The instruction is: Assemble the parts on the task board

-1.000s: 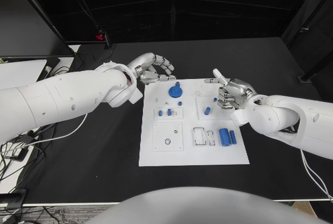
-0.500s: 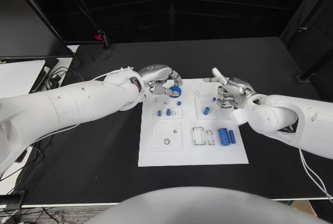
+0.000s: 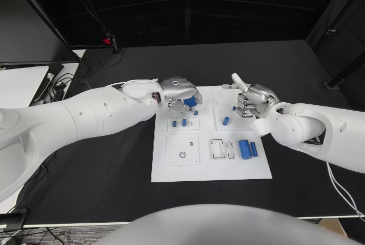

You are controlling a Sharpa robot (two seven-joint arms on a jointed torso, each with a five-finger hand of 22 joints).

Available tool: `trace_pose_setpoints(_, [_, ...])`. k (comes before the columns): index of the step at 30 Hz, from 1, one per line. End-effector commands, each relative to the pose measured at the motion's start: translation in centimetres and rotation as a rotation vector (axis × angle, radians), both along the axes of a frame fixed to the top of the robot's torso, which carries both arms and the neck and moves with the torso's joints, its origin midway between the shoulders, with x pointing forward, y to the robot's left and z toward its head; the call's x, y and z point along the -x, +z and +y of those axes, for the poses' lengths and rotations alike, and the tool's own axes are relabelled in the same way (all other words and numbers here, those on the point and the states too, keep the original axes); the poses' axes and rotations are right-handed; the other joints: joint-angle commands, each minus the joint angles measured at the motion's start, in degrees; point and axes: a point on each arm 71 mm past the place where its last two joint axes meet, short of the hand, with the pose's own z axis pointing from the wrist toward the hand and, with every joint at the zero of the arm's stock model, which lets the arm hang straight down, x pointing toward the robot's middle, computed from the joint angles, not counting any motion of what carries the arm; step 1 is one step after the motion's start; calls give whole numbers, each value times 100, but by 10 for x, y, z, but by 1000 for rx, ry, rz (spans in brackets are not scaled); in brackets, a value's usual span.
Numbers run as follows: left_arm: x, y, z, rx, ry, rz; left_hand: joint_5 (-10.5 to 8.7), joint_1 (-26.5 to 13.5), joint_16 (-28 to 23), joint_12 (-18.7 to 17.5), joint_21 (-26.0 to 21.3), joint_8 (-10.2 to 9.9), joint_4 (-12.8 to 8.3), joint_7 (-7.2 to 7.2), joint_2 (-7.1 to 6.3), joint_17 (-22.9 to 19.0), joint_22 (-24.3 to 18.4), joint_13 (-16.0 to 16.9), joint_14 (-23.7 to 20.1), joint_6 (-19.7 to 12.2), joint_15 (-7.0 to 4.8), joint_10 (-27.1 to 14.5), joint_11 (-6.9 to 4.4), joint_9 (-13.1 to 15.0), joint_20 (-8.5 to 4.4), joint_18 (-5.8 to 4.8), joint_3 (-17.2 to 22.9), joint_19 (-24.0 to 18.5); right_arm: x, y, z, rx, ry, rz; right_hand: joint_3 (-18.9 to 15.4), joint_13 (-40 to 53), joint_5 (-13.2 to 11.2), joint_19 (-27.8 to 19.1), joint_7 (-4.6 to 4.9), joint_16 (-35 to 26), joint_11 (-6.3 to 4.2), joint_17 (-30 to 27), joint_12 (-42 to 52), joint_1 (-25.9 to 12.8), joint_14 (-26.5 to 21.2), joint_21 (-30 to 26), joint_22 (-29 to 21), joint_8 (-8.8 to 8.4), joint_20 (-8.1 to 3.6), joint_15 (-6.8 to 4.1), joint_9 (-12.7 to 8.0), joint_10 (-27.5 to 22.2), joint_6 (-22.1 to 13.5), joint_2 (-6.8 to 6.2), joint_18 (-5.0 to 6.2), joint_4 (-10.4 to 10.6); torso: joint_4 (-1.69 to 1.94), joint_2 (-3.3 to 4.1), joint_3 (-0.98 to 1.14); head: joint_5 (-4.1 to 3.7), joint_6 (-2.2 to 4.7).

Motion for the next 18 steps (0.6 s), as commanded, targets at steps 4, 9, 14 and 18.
trace_pose_setpoints(4, [1, -6, -5, -91, -43, -25, -83, 80, 5, -72, 17, -76, -9, -23, -34, 1510, 1506, -70, 601, 48, -49, -51, -17, -64, -64, -83, 79, 598, 0, 3, 1, -12, 4, -27, -10, 1505, 12, 339, 8, 14, 53, 1509, 14, 5, 606, 94, 1405, 31, 32, 31, 7, 606, -18, 80, 37, 2, -2, -1, 0, 6, 10])
trace_pose_setpoints(9, [1, -8, -7, -111, -44, -31, -106, 142, 5, -95, 17, -124, -22, -27, -31, 1510, 1506, -93, 601, 36, -53, -60, -25, -110, -71, -83, 133, 598, 0, 3, 1, -13, 5, -28, -6, 1505, 12, 402, 18, 14, 60, 1509, 14, 7, 606, 139, 1429, 44, 35, 35, 7, 606, -16, 90, 19, 2, 0, -4, 0, 3, 3])
trace_pose_setpoints(14, [0, -11, -8, -128, -39, -23, -111, 178, 5, -109, 17, -151, -24, -32, -17, 1510, 1506, -99, 601, 29, -55, -63, -27, -137, -75, -83, 173, 598, 0, 3, 2, -13, 6, -29, -6, 1505, 12, 402, 18, 14, 60, 1509, 14, 7, 606, 139, 1429, 44, 35, 35, 7, 606, -16, 90, 19, 2, 1, -4, 2, 0, 4])
trace_pose_setpoints(18, [-1, -12, -8, -136, -34, -22, -106, 205, 5, -115, 17, -165, -19, -43, 8, 1510, 1506, -101, 601, 43, -62, -47, -36, -157, -79, -83, 218, 598, 0, 3, 2, -13, 6, -28, -6, 1505, 12, 402, 18, 14, 60, 1509, 14, 7, 606, 139, 1429, 44, 35, 35, 7, 606, -16, 90, 19, 2, 6, -2, 4, -7, 0])
